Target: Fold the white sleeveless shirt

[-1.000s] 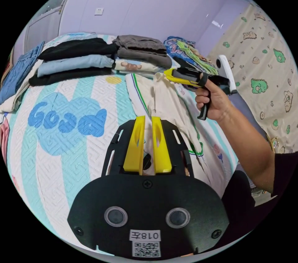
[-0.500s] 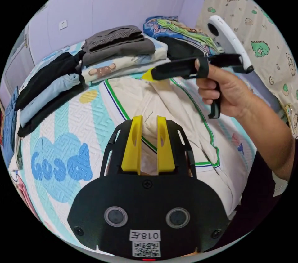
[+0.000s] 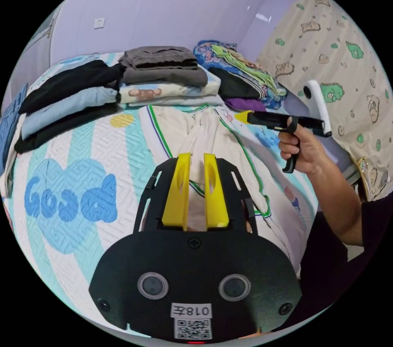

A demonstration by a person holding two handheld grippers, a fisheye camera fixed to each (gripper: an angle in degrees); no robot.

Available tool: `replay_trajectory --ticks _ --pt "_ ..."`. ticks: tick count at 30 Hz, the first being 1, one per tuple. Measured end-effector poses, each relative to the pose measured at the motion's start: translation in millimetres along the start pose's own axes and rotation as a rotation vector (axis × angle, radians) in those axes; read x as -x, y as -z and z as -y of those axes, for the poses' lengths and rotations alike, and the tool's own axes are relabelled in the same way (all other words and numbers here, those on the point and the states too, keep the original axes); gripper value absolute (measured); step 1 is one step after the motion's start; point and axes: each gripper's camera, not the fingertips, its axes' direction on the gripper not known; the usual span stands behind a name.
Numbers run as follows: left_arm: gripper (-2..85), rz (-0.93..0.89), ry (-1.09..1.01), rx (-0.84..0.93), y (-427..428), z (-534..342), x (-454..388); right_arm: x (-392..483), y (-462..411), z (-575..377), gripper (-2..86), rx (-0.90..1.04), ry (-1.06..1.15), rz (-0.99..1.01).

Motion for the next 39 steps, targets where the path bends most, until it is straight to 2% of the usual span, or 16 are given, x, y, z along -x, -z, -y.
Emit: replay_trajectory --ticks 3,8,13,18,21,32,34,39 --pt "6.7 0.069 -0.028 0.159 -34 14 -8 25 -10 13 8.4 0.029 0.096 -0.092" --pt "0.4 0.105 -0.02 0.06 -17 6 -14 58 -38 35 8.7 0.095 0.257 -0.232" --pt "-0.7 0.079 0.025 0.029 -5 -12 -8 77 -80 55 9.6 0.178 0.314 -0.237" --pt "-0.3 0.058 0.061 0.083 -7 -17 -5 94 -107 57 8.7 0.235 0.387 -0.061" --pt "0.3 0.024 0.078 0.128 -12 -20 -3 101 -110 48 7.8 0.274 0.433 -0.036" --pt "0.0 0.053 0.063 0.166 -23 -14 -10 117 -126 34 8.2 0.452 0.502 -0.197" --pt "-0.3 0.082 0.045 0.17 -24 -14 -15 119 -125 34 8.3 0.454 0.486 -0.193" --pt "-0.4 0.118 0.022 0.172 -26 -14 -23 131 -124 44 8.6 0.307 0.447 -0.207"
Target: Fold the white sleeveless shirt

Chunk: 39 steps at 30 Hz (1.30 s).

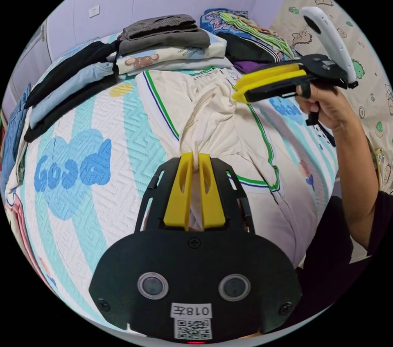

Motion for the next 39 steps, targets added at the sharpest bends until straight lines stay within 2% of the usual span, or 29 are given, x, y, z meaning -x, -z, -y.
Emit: replay_trajectory --ticks 3,7,14,18,25,34,39 --pt "-0.1 0.014 -0.005 0.0 0 -1 -3 7 -9 18 9.4 -0.007 -0.001 -0.017" --pt "0.4 0.009 0.001 -0.001 0 -2 -3 21 -44 38 9.0 0.125 0.036 -0.076" --pt "0.8 -0.019 0.015 -0.014 2 -7 1 61 -52 45 0.3 0.103 0.132 -0.289" --pt "0.8 -0.036 0.027 -0.018 3 -10 4 71 -52 54 0.6 0.091 0.158 -0.304" --pt "0.5 -0.047 0.034 -0.021 4 -16 6 89 -79 50 6.4 0.127 0.237 -0.329" --pt "0.2 -0.036 0.032 -0.024 6 -25 4 108 -88 35 5.2 -0.055 0.261 -0.4" --pt "0.1 -0.029 0.031 -0.024 8 -30 3 109 -105 38 5.0 0.011 0.264 -0.37"
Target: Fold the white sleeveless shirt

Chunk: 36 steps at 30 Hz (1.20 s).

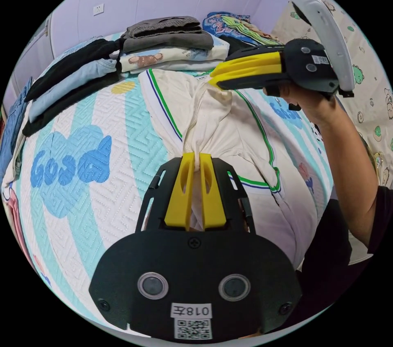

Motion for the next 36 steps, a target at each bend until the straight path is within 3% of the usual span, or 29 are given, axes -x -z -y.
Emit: replay_trajectory --ticks 15,36 --pt "-0.1 -0.029 0.014 -0.006 6 -21 6 26 -14 -21 4.2 -0.003 0.027 -0.088" --pt "-0.2 -0.034 0.018 -0.006 20 -60 14 19 -49 -75 3.3 0.03 -0.066 -0.016"
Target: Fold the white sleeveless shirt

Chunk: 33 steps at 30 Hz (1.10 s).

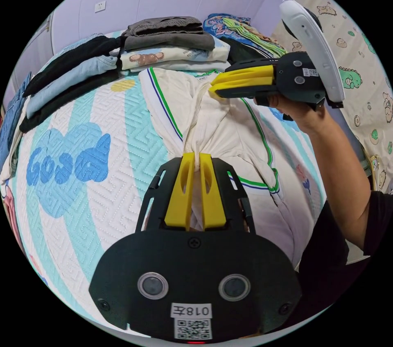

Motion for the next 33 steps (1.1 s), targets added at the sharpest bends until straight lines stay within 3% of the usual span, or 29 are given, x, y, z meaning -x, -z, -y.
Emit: replay_trajectory --ticks 9,17,22,27,29,33 --pt "-0.1 -0.048 0.031 -0.011 11 -22 15 -12 13 -35 0.2 -0.1 0.001 -0.032" --pt "0.0 -0.344 0.264 -0.096 20 -59 62 -30 -9 -44 1.0 -0.24 0.04 0.077" --pt "3.1 -0.452 0.381 -0.136 24 -87 79 -35 -48 -54 5.1 -0.212 0.046 0.184" --pt "6.0 -0.476 0.422 -0.233 49 -114 80 -98 -45 -97 9.2 -0.309 -0.195 0.454" --pt "6.3 -0.453 0.425 -0.25 63 -127 78 -141 -31 -153 8.2 -0.413 -0.38 0.545" --pt "6.4 -0.382 0.388 -0.195 95 -160 61 -178 -13 -264 7.4 -0.45 -0.545 0.615"
